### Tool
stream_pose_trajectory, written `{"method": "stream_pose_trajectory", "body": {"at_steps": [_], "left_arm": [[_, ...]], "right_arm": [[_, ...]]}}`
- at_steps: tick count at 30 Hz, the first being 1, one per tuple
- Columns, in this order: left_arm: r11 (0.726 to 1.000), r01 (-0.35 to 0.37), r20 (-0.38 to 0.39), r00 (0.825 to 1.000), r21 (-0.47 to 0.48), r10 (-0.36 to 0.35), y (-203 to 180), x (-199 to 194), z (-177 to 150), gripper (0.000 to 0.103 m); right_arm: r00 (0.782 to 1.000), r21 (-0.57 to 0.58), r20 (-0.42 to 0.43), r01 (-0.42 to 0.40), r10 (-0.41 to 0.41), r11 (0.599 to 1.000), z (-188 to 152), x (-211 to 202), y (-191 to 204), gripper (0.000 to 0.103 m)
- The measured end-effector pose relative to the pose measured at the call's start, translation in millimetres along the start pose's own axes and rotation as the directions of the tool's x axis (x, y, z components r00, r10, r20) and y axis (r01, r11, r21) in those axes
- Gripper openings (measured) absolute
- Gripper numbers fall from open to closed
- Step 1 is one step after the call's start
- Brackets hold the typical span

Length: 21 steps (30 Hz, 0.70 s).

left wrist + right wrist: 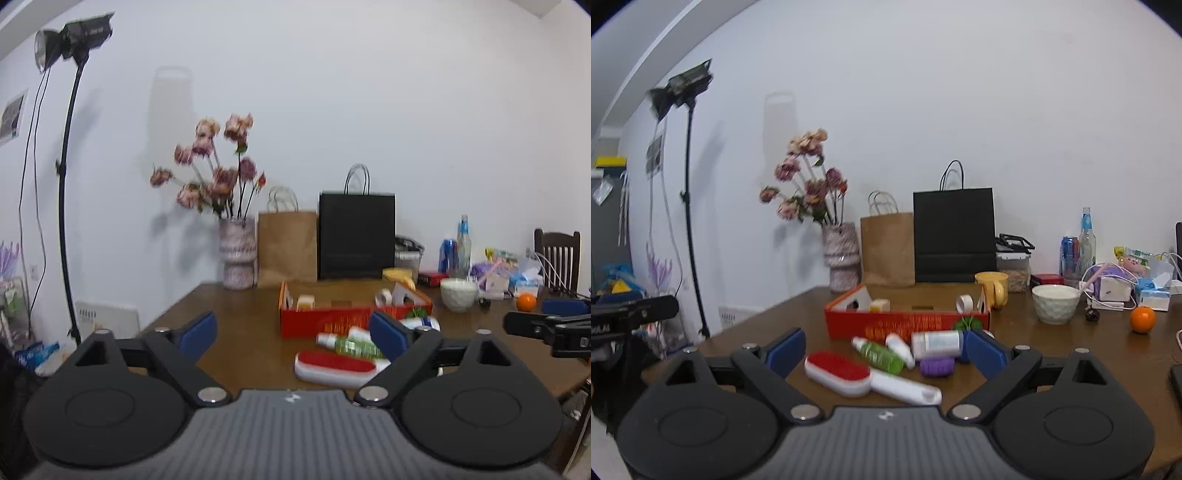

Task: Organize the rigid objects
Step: 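Raise both open tools out of the box toward the lint brush, then grasp the lint brush's red pad with the left tool while the right tool grasps its white handle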

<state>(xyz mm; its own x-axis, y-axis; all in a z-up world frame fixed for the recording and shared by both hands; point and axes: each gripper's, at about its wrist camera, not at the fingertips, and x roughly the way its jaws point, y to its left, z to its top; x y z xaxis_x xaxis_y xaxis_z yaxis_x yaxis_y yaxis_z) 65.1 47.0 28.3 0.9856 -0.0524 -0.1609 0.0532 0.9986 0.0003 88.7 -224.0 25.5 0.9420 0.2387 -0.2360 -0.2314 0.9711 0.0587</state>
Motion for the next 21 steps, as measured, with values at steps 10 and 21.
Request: {"method": "stream_pose_trajectory", "body": {"at_steps": [10,21], "left_arm": [[1.000,-0.007,-0.002,1.000,0.022,0.007,-1.3,-13.0,-1.4,0.095],[1.000,0.006,-0.156,0.988,0.003,-0.006,-3.8,56.3,-20.1,0.095]], "right_arm": [[0.999,0.041,0.006,0.041,-0.041,0.998,-10.0,-23.0,-6.4,0.101],[0.990,0.036,-0.135,0.054,-0.049,0.998,-28.7,42.4,-16.8,0.071]]}}
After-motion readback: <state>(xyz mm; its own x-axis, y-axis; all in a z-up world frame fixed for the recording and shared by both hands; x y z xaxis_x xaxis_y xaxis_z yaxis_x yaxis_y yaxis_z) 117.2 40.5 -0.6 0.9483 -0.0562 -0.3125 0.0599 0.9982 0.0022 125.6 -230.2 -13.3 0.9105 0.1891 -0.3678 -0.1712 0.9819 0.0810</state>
